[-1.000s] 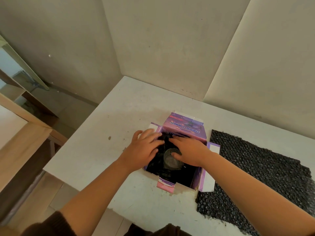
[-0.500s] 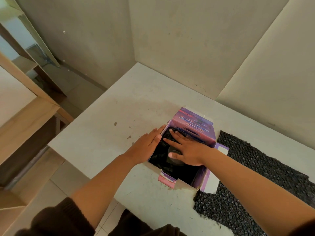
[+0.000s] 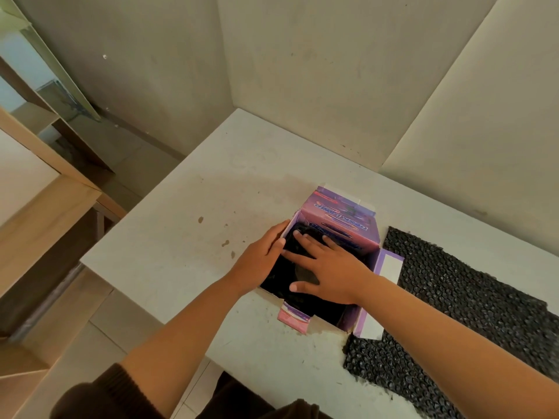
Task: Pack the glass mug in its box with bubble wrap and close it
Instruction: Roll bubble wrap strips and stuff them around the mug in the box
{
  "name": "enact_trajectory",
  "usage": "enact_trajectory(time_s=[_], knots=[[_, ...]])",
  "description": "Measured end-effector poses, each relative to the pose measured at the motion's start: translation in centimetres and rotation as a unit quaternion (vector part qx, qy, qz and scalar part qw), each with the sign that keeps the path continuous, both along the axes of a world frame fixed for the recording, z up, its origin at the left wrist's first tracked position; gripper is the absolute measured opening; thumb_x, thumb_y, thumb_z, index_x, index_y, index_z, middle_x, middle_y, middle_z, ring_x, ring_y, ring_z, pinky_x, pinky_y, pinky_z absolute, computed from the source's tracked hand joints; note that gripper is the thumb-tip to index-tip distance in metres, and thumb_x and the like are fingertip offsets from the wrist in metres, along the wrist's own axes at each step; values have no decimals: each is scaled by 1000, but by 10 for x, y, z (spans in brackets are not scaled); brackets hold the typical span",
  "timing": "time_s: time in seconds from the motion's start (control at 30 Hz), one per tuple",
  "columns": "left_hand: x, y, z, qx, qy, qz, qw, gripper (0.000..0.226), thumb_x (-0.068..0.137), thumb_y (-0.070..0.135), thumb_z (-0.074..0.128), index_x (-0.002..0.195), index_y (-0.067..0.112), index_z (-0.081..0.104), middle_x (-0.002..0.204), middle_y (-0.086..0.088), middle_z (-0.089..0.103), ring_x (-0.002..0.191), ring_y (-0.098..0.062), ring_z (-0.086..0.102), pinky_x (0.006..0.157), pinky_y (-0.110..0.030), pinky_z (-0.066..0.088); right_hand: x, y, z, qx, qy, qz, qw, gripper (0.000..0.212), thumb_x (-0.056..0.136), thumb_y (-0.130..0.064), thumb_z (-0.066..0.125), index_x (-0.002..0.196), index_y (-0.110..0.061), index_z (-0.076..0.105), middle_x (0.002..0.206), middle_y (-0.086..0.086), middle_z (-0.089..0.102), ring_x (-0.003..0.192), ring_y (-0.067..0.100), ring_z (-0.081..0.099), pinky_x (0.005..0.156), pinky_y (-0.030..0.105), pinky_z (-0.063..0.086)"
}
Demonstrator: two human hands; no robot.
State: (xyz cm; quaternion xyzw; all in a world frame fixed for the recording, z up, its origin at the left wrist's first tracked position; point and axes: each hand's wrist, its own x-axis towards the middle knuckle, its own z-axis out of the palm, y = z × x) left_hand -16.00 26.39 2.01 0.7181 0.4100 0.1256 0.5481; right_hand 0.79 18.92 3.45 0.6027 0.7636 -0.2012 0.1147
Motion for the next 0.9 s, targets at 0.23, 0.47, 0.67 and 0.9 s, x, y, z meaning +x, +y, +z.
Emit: enact_trajectory(time_s=[0.23,0.47,0.67,0.9], knots=[[3,-2,-2,73,3,21,997,44,102,25,36,145,28,30,144,7,43,129,-10,44,97,-10,31,-2,8,-13,-54,24,-3,998,77,70,-80,10,142,-53,8,156,-5,-16,144,26,-11,117,49,1],[3,-1,-2,74,5,18,997,42,102,24,34,144,27,31,144,5,44,128,-13,46,99,-17,35,-9,12,-10,-67,17,-36,997,60,85,-71,32,141,-51,21,158,-6,-5,145,24,-4,117,52,5],[0,-2,-4,54,-17,25,998,42,101,27,35,144,29,33,144,9,42,131,-8,41,97,-12,32,-23,-23,11,18,75,-232,970,53,96,-51,32,146,-38,21,158,0,4,145,21,5,118,40,8],[-2,-1,-8,35,-16,13,999,44,101,34,34,145,32,30,147,10,39,134,-10,38,104,-25,36,-42,-26,-1,-66,67,-367,925,56,99,-48,21,148,-38,-3,155,22,2,144,37,2,116,45,11]])
